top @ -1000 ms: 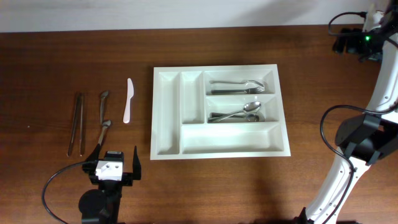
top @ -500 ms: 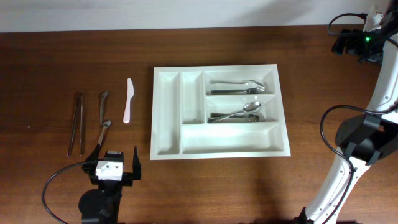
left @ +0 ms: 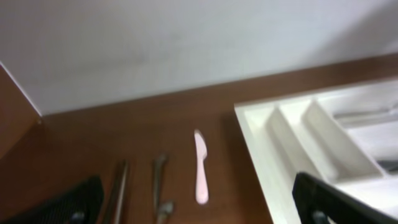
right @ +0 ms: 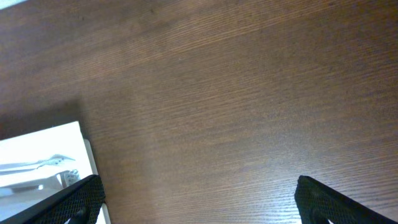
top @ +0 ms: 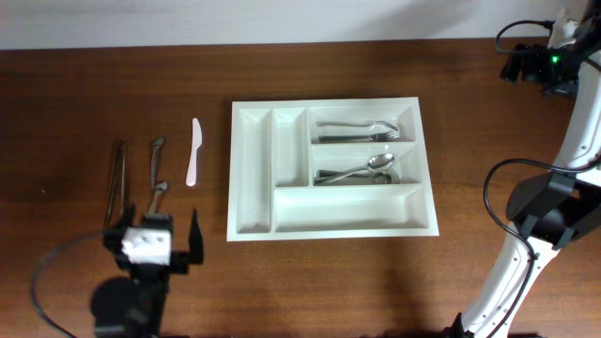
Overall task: Pack container
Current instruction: 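Move the left gripper down over the small spoon beside the tongs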
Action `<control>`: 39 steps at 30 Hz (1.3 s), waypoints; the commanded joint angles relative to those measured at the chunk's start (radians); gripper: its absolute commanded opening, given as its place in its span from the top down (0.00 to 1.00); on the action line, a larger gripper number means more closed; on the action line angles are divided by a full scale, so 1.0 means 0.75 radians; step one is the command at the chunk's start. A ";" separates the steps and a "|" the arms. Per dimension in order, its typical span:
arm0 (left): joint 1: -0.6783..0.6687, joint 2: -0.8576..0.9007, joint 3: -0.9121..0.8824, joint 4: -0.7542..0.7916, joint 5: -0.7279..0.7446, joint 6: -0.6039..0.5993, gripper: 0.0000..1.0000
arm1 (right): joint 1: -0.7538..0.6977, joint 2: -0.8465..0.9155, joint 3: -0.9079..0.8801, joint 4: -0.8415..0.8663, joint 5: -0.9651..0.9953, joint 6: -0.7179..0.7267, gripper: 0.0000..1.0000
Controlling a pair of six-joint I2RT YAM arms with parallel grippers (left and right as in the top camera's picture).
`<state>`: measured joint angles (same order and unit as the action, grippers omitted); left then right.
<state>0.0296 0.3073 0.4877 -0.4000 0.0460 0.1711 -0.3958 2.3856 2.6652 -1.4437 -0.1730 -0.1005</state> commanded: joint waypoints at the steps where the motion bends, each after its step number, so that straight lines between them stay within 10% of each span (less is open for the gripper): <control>1: 0.008 0.381 0.403 -0.140 -0.011 0.079 0.01 | 0.004 -0.031 0.024 -0.001 -0.009 0.016 0.01; 10: 0.008 1.232 1.313 -0.879 -0.011 0.294 0.01 | 0.004 -0.031 0.024 -0.001 -0.009 0.016 0.01; 39: 0.065 1.794 1.332 -0.855 -0.197 0.140 0.01 | 0.004 -0.031 0.024 -0.001 -0.009 0.016 0.01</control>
<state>0.0486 1.6047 1.4666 -1.0470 -0.0685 0.3397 -0.3958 2.3856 2.6652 -1.4441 -0.1772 -0.0998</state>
